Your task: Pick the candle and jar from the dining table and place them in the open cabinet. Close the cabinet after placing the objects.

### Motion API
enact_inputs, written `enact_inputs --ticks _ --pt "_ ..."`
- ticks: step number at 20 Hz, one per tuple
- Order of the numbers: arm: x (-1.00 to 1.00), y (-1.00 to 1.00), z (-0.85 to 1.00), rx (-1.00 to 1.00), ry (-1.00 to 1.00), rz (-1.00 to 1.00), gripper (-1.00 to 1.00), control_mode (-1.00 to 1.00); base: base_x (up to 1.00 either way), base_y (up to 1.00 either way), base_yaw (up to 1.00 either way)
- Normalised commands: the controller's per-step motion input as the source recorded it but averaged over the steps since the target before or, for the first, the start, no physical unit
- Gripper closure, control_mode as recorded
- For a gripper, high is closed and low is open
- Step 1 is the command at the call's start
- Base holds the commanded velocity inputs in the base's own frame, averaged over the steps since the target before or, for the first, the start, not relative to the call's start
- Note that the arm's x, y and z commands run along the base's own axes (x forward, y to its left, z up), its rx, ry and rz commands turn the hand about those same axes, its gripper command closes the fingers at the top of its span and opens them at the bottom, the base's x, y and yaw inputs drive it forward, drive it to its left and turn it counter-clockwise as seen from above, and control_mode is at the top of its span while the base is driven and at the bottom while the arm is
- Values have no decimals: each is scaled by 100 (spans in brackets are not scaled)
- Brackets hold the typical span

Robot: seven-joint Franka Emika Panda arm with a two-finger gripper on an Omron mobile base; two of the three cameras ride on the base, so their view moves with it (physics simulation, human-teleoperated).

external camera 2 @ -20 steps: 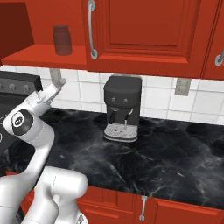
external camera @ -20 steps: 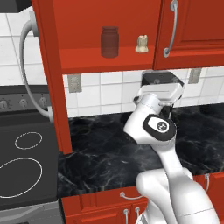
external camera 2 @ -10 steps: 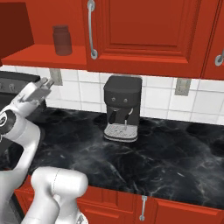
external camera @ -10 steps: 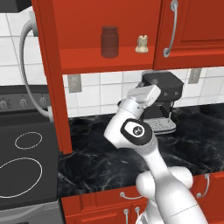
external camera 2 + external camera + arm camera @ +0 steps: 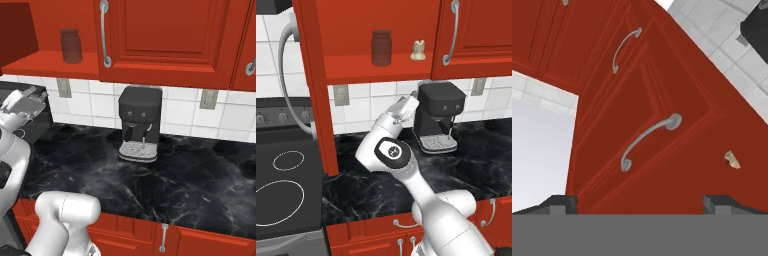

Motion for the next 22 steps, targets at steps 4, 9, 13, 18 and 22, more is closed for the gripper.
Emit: enact_inputs --ticks 4,9,13,18,22 --pt "0 38 -18 -9 2 -5 -100 -100 0 0 0" --pt "0 29 -23 -12 0 -6 -100 -100 0 0 0" --pt "0 38 -1 -6 1 -10 -100 -100 0 0 0" --pt "0 42 0 -3 4 -10 -100 -100 0 0 0" --pt "0 48 -5 -4 4 -8 -100 -100 0 0 0"
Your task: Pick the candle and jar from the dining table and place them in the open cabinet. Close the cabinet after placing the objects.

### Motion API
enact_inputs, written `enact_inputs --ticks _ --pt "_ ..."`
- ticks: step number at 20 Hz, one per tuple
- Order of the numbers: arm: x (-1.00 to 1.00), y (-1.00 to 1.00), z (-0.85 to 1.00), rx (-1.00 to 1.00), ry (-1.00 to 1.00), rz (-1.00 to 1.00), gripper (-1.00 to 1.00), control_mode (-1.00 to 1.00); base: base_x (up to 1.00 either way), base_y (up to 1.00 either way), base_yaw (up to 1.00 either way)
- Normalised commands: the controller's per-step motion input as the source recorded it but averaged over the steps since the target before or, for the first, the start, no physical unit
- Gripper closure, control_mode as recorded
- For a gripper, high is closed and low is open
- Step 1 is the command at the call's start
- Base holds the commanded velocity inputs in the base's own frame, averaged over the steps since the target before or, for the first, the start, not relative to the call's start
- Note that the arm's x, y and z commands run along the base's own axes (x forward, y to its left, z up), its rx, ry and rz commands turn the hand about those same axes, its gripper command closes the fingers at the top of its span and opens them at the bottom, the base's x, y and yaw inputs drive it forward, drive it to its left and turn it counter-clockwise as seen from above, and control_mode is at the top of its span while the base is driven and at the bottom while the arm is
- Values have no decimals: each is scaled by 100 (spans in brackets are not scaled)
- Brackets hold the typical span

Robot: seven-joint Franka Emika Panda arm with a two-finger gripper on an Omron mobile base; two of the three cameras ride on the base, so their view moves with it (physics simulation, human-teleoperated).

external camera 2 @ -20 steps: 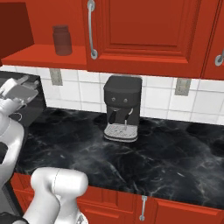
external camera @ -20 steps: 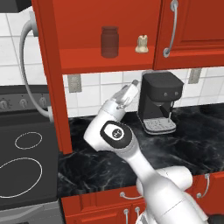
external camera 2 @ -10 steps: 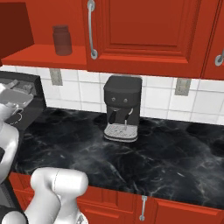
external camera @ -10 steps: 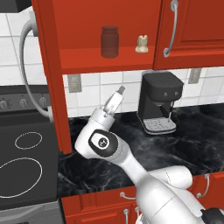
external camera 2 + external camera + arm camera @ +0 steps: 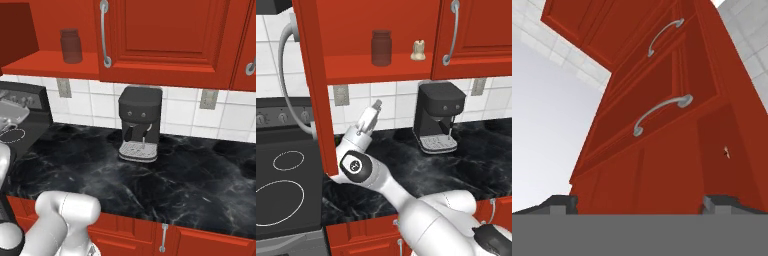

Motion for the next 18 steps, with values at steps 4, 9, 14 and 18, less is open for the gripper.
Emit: enact_inputs --ticks 4,9,14,18 --pt "1 48 -13 -5 4 -6 -100 -100 0 0 0" --pt "0 41 -8 -3 6 -4 -100 -100 0 0 0" --pt "0 8 -15 -1 2 0 -100 -100 0 0 0" --pt "3 4 -12 -3 2 0 -100 -100 0 0 0"
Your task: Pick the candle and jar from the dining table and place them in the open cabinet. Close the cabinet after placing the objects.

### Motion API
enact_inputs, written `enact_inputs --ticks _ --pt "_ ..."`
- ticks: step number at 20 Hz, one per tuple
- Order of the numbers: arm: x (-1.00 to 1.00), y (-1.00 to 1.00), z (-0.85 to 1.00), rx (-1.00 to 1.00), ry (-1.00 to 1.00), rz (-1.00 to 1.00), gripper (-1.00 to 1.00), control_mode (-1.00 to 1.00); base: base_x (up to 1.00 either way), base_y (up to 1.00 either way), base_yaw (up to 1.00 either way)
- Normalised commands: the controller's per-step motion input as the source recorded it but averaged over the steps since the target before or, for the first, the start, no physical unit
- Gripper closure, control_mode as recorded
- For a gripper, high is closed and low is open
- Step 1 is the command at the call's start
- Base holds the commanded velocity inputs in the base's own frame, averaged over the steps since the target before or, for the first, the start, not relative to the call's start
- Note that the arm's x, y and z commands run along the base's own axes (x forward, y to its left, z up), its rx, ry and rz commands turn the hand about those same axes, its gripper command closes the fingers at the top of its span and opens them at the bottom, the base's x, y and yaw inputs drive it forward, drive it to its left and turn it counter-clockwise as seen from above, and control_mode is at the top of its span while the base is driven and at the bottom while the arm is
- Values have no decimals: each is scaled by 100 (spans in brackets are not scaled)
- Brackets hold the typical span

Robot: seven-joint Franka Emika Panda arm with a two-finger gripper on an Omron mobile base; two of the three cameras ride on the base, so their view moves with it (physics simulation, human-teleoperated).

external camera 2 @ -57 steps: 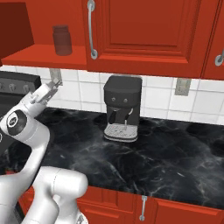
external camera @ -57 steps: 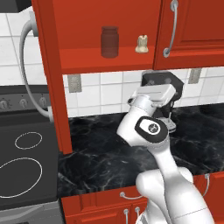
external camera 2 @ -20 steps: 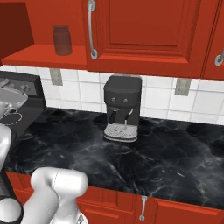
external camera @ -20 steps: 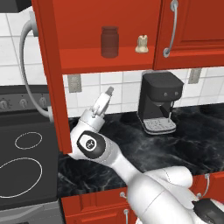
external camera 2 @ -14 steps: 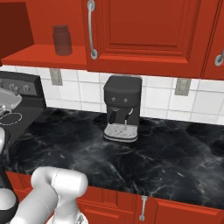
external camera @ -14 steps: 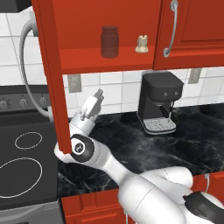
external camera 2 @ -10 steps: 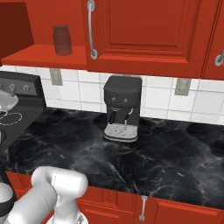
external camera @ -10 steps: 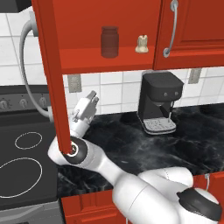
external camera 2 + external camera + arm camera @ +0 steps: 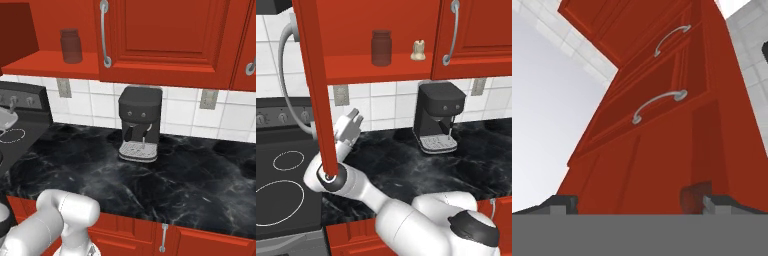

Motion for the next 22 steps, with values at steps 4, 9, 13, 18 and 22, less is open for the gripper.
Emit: enact_inputs --ticks 4,9,13,18,22 --pt "3 16 0 -3 6 0 -100 -100 0 0 0" --pt "8 35 0 -6 12 0 -100 -100 0 0 0" --pt "10 42 0 -6 15 0 -100 -100 0 0 0" --pt "7 36 -3 -5 11 0 -100 -100 0 0 0" --pt "2 25 -24 -2 1 3 -100 -100 0 0 0"
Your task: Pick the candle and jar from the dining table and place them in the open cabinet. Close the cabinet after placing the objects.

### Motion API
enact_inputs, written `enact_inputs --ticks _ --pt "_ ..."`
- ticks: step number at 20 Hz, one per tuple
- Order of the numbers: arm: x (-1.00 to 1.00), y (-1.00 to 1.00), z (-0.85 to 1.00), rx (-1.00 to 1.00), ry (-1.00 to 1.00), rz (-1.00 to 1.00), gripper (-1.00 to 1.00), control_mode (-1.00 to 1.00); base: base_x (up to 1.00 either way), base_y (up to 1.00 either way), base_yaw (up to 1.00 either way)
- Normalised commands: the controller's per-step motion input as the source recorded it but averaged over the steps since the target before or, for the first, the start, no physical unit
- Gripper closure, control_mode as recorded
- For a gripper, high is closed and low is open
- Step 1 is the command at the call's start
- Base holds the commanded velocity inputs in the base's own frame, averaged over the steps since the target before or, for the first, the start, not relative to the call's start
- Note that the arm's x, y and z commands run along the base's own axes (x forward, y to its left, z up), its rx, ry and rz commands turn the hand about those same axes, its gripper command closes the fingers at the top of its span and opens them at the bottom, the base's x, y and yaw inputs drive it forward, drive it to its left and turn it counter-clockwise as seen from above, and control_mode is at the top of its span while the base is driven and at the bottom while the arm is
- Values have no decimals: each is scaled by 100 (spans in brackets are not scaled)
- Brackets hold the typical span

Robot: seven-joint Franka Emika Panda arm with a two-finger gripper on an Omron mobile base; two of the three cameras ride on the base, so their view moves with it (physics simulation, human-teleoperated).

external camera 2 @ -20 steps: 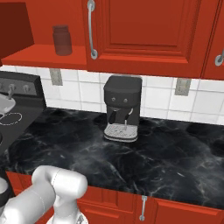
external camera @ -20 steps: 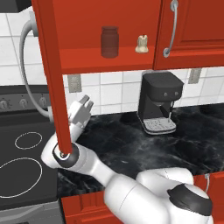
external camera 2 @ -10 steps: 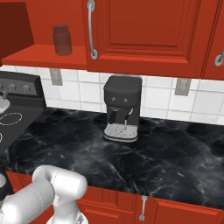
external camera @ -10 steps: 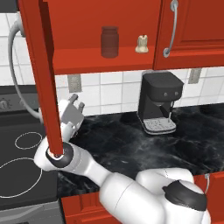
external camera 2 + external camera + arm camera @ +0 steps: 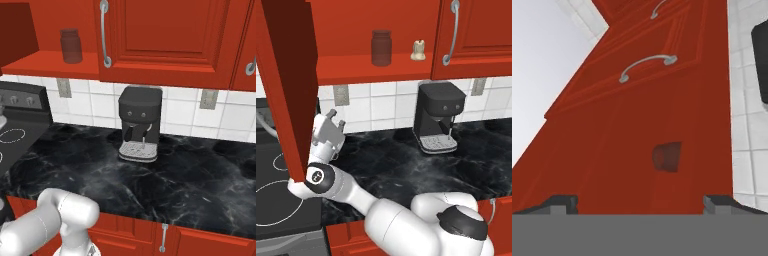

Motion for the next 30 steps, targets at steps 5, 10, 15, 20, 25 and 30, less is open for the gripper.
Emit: enact_inputs --ticks 5,10,15,20,25,30 --pt "2 28 -28 -1 0 4 -100 -100 0 0 0" --pt "14 45 -22 -2 4 3 -100 -100 0 0 0" --pt "19 55 -4 -1 8 0 -100 -100 0 0 0" --pt "15 57 10 0 16 0 -100 -100 0 0 0" --pt "8 52 21 0 16 0 -100 -100 0 0 0" --pt "1 23 39 0 4 0 -100 -100 0 0 0"
